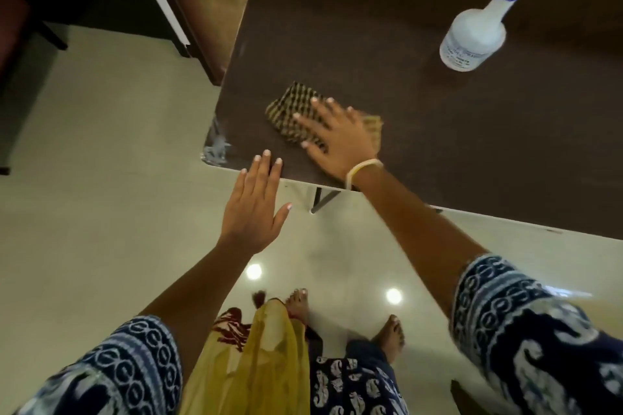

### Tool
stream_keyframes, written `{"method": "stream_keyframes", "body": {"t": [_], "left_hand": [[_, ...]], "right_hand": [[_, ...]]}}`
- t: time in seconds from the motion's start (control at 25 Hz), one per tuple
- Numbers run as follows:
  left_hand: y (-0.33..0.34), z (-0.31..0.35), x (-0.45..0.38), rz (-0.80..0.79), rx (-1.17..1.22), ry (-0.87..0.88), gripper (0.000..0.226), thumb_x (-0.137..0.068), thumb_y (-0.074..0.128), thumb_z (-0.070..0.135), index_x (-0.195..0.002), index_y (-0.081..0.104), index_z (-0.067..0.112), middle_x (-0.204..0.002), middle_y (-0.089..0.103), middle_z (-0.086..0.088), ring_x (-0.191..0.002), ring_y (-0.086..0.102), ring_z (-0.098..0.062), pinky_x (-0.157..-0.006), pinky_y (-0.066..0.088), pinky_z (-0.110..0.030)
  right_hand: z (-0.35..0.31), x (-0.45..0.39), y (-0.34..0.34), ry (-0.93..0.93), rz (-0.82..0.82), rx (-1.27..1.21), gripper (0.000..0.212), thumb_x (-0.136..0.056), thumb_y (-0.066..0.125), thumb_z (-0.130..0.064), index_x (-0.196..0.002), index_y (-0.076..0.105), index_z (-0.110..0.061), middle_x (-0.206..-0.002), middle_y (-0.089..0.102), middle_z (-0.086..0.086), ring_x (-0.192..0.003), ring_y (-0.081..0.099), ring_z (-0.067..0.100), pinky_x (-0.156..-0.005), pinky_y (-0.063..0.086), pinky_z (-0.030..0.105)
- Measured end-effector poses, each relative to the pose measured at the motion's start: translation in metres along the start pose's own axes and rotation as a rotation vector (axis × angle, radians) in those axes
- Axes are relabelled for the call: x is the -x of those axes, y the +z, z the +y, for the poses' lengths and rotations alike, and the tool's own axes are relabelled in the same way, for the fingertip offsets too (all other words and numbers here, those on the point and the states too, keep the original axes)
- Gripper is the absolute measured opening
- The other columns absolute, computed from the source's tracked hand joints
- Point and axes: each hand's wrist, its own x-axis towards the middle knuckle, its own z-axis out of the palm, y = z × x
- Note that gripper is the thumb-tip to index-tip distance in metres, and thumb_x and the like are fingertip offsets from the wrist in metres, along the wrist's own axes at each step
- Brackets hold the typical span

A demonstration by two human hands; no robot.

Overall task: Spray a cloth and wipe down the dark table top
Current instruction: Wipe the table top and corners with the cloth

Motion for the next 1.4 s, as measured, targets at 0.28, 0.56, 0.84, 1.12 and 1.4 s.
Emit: {"method": "stream_keyframes", "body": {"t": [0.28, 0.56, 0.84, 1.12, 1.4], "left_hand": [[0.013, -0.008, -0.005, 0.030, 0.042, 0.025, 0.084, -0.092, 0.027, 0.066, -0.156, 0.006, 0.015, -0.163, 0.009, -0.012, -0.150, 0.010, -0.032, -0.119, 0.008, -0.042], [0.022, -0.004, -0.007, 0.093, 0.062, 0.021, 0.087, -0.091, 0.035, 0.063, -0.155, 0.006, 0.012, -0.162, 0.011, -0.017, -0.149, 0.015, -0.034, -0.119, 0.014, -0.046], [0.015, -0.028, -0.018, 0.168, -0.009, 0.174, 0.076, -0.087, 0.047, 0.060, -0.148, 0.037, 0.016, -0.146, 0.046, -0.019, -0.129, 0.050, -0.037, -0.108, 0.038, -0.044], [0.003, -0.002, -0.019, 0.082, 0.026, 0.031, 0.085, -0.079, 0.050, 0.068, -0.142, 0.045, 0.011, -0.141, 0.050, -0.024, -0.129, 0.049, -0.041, -0.112, 0.022, -0.049], [0.002, -0.008, -0.019, 0.073, 0.015, 0.073, 0.090, -0.075, 0.054, 0.068, -0.143, 0.044, 0.011, -0.142, 0.048, -0.023, -0.131, 0.048, -0.040, -0.112, 0.019, -0.049]], "right_hand": [[0.089, -0.038, -0.020, 0.912, 0.139, -0.146, 0.060, -0.096, 0.028, -0.054, -0.153, 0.019, -0.037, -0.164, 0.009, 0.003, -0.151, 0.004, 0.028, -0.120, 0.004, 0.050], [-0.052, -0.090, 0.002, 0.303, 0.050, -0.034, 0.061, -0.096, 0.026, -0.054, -0.154, 0.018, -0.035, -0.164, 0.010, 0.006, -0.150, 0.006, 0.034, -0.119, 0.007, 0.053], [0.023, -0.157, -0.018, 0.289, 0.045, 0.007, 0.058, -0.096, 0.028, -0.054, -0.152, 0.023, -0.041, -0.163, 0.015, 0.000, -0.150, 0.012, 0.028, -0.119, 0.013, 0.052], [-0.045, -0.172, -0.011, 0.246, 0.020, -0.001, 0.058, -0.098, 0.024, -0.052, -0.153, 0.020, -0.036, -0.164, 0.013, 0.004, -0.150, 0.008, 0.034, -0.119, 0.008, 0.054], [-0.032, -0.186, -0.018, 0.144, -0.017, -0.002, 0.056, -0.097, 0.026, -0.054, -0.151, 0.022, -0.042, -0.163, 0.015, -0.001, -0.150, 0.009, 0.027, -0.120, 0.010, 0.052]]}}
